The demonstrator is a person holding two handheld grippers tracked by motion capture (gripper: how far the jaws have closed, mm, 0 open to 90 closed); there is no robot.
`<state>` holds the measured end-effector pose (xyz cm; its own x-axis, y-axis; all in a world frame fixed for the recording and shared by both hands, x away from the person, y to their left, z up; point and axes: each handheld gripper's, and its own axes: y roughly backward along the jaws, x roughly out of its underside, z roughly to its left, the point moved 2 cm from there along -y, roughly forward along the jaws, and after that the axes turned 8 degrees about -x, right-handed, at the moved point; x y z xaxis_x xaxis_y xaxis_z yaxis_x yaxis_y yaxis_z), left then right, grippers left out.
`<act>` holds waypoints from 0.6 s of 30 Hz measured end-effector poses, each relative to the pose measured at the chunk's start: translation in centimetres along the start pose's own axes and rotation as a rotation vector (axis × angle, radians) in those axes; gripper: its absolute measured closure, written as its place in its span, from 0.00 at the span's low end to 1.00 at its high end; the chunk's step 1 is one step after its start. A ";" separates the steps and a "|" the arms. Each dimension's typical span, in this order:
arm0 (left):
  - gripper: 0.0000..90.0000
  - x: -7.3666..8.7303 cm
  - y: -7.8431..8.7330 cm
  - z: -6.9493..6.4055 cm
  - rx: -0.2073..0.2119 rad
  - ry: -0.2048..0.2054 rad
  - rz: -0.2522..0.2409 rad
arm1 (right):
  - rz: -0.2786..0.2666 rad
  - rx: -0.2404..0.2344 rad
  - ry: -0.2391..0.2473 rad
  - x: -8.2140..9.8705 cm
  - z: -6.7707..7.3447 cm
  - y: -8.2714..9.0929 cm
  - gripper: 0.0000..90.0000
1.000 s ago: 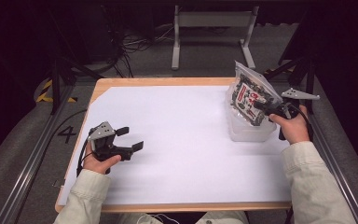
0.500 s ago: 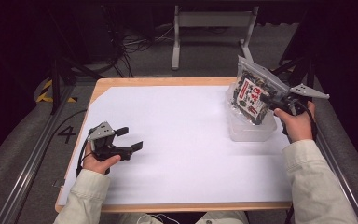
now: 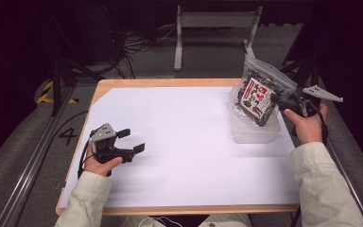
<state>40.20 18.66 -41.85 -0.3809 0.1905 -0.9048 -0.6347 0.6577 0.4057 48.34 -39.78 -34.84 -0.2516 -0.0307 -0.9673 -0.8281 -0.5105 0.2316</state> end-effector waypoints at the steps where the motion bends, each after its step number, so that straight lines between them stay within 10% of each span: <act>1: 0.12 0.0 0.0 0.0 0.000 0.000 0.000 | 0.000 0.000 0.000 0.0 0.0 0.0 0.45; 18: 0.13 0.6 1.5 -1.7 -0.021 -0.061 0.006 | -0.038 -0.056 0.050 -1.6 3.1 4.2 0.33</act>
<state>37.86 18.46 -41.60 -0.3435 0.2384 -0.9084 -0.6471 0.6409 0.4129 43.73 -39.23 -31.98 -0.1938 -0.0527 -0.9796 -0.8070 -0.5592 0.1897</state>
